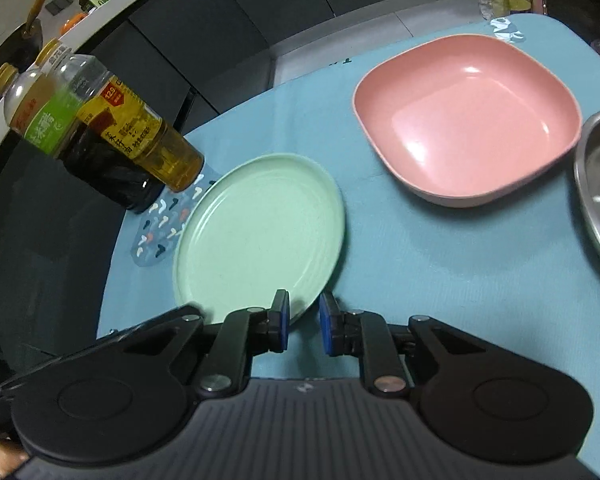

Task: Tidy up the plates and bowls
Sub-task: 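Grasp the pale green plate's rim with both grippers and lift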

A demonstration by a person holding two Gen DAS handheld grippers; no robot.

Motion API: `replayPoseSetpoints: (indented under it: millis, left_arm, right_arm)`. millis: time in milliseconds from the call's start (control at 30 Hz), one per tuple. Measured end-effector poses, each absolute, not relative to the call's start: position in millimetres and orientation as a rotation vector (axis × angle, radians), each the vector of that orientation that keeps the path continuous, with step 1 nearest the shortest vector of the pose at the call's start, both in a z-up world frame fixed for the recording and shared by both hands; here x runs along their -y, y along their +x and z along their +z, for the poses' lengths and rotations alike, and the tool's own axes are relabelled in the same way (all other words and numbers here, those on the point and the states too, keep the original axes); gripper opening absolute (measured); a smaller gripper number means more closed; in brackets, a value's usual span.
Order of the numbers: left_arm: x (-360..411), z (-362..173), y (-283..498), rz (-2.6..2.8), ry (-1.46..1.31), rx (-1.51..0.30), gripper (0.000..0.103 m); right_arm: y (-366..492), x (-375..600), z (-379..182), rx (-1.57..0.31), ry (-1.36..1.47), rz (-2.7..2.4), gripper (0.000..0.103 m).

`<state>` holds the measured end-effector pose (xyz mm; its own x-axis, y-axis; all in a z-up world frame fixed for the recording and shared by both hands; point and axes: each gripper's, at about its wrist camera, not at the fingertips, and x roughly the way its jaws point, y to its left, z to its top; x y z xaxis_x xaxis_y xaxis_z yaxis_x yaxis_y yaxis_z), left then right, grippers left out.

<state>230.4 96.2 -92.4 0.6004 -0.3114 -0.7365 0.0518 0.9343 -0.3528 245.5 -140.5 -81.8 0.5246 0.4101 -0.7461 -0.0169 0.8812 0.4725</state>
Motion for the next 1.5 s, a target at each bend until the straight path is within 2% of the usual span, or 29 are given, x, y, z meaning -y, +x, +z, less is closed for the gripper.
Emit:
replayPoseSetpoints:
  millis: [33,133,200,300,333,367,400,567,800,1500]
  left_arm:
    - [-100,-92,230,-0.188,-0.314,-0.890,0.018]
    - [-107,-91,239,-0.160,-0.348,-0.866,0.019]
    - [-106,-94,251,-0.151,-0.370,-0.872,0.019]
    - [-100,-102,258,-0.162,-0.373,-0.867,0.019]
    - [-96,-101,256,-0.158,-0.349,-0.862,0.019]
    - [-92,-99,256,-0.154,-0.321,-0.864,0.019]
    - [-89,-97,253,-0.148,-0.295,-0.856,0.018]
    - [-91,-80,230,-0.132,-0.238,-0.792,0.018]
    - [-120,-65,190,-0.075,-0.261,-0.741,0.018]
    - [-176,-90,126,0.007,-0.383,-0.760,0.019]
  right_arm:
    - [246,143,-80,-0.975,0.438,0.240,0.002]
    - [255,148,-80,-0.959,0.469,0.199,0.018]
    - [264,148,-83,-0.976,0.476,0.194,0.020]
    - [269,142,-88,-0.961,0.458,0.198,0.019]
    - [270,139,-89,-0.960,0.429,0.211,0.016]
    - [271,135,-90,-0.970,0.399,0.229,0.001]
    - [270,131,-91,-0.982,0.370,0.235,0.000]
    - [256,120,-80,-0.911,0.284,0.268,0.000]
    - [242,96,-67,-0.921,0.258,0.391,0.000]
    - [203,43,-60,-0.992,0.147,0.543,0.000]
